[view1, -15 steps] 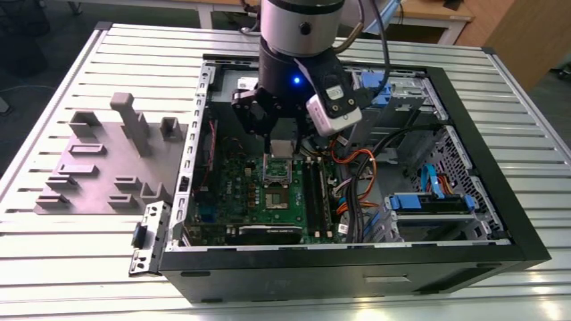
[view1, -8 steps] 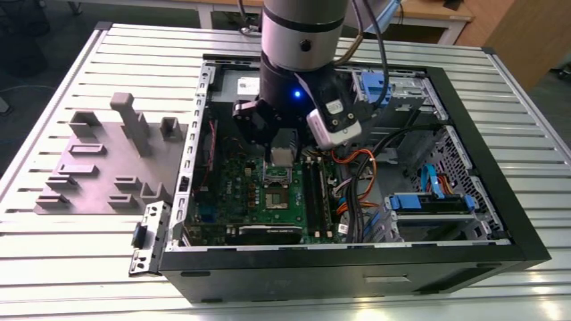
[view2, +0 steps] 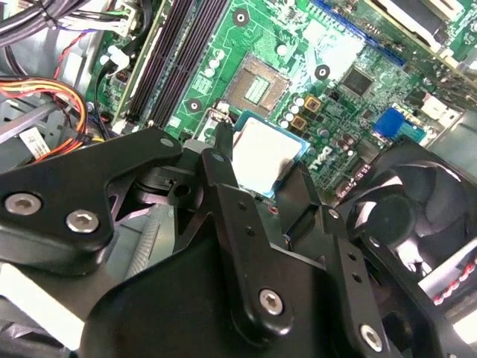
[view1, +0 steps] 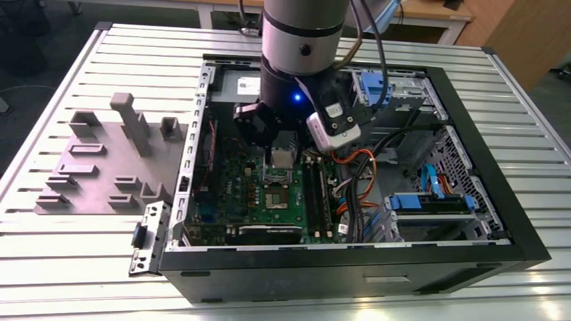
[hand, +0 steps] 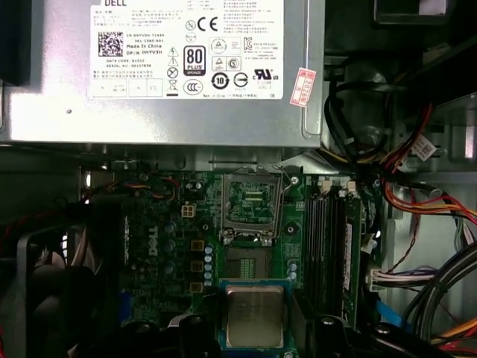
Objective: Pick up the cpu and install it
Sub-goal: 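Place the cpu into insertion slot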
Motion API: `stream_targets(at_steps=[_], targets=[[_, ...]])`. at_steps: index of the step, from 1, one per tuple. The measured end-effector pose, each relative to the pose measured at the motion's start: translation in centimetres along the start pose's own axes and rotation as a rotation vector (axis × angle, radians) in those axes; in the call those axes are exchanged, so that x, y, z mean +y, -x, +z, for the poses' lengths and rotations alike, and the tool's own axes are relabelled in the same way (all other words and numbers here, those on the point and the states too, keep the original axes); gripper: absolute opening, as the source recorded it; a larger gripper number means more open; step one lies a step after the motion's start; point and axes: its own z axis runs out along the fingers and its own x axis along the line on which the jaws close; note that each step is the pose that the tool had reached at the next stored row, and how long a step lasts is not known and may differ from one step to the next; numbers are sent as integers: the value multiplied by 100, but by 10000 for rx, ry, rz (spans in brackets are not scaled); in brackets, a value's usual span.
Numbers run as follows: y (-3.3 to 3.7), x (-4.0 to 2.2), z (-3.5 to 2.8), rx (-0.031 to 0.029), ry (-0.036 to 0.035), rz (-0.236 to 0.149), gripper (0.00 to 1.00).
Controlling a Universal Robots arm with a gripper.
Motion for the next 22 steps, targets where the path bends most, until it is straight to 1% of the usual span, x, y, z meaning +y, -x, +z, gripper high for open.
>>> stream_targets(at_steps=[8, 12, 20, 22], targets=[[2, -15, 146, 0, 2, 85, 47], [3, -37, 220, 1, 2, 115, 47], [5, -49, 367, 1, 3, 128, 47], [6, -60, 397, 1, 2, 127, 47]])
